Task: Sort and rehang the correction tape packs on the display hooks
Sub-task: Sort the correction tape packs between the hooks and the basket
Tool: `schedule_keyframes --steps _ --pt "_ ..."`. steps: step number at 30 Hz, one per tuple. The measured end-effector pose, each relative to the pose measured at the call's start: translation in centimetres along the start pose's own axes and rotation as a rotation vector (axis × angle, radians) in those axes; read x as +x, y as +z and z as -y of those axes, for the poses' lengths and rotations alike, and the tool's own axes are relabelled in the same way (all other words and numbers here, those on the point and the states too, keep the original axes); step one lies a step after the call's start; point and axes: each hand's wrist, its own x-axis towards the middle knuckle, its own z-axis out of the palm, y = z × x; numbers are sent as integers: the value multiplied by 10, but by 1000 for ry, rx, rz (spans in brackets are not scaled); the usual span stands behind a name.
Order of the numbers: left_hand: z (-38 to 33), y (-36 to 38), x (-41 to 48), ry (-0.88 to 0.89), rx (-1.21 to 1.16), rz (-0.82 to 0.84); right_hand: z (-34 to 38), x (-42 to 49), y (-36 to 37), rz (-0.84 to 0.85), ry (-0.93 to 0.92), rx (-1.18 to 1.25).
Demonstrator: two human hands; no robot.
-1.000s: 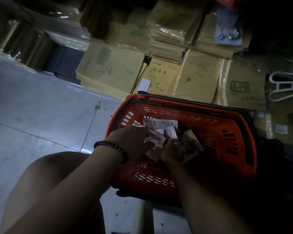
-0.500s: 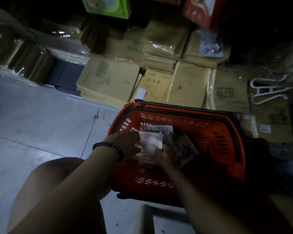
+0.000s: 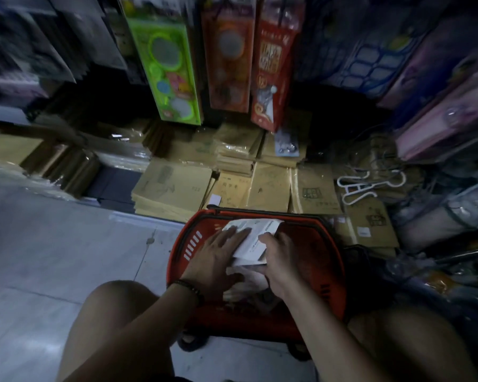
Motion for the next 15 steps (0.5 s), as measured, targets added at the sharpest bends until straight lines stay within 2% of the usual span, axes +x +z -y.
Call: schedule_keyframes --steps 3,6,9,12,15 --pt "-10 -11 -14 80 -96 -157 24 -29 0 7 -45 38" --pt "-28 -29 -32 111 -388 -278 53 -60 -4 149 -88 65" --pt "-55 -53 -53 49 -687 -390 81 -92 -11 243 -215 30" --pt "-68 -80 -63 -49 -1025 -409 95 -113 -21 256 -514 -286" --pt "-81 -117 -71 -38 -1168 -402 115 -131 -30 182 -859 -664"
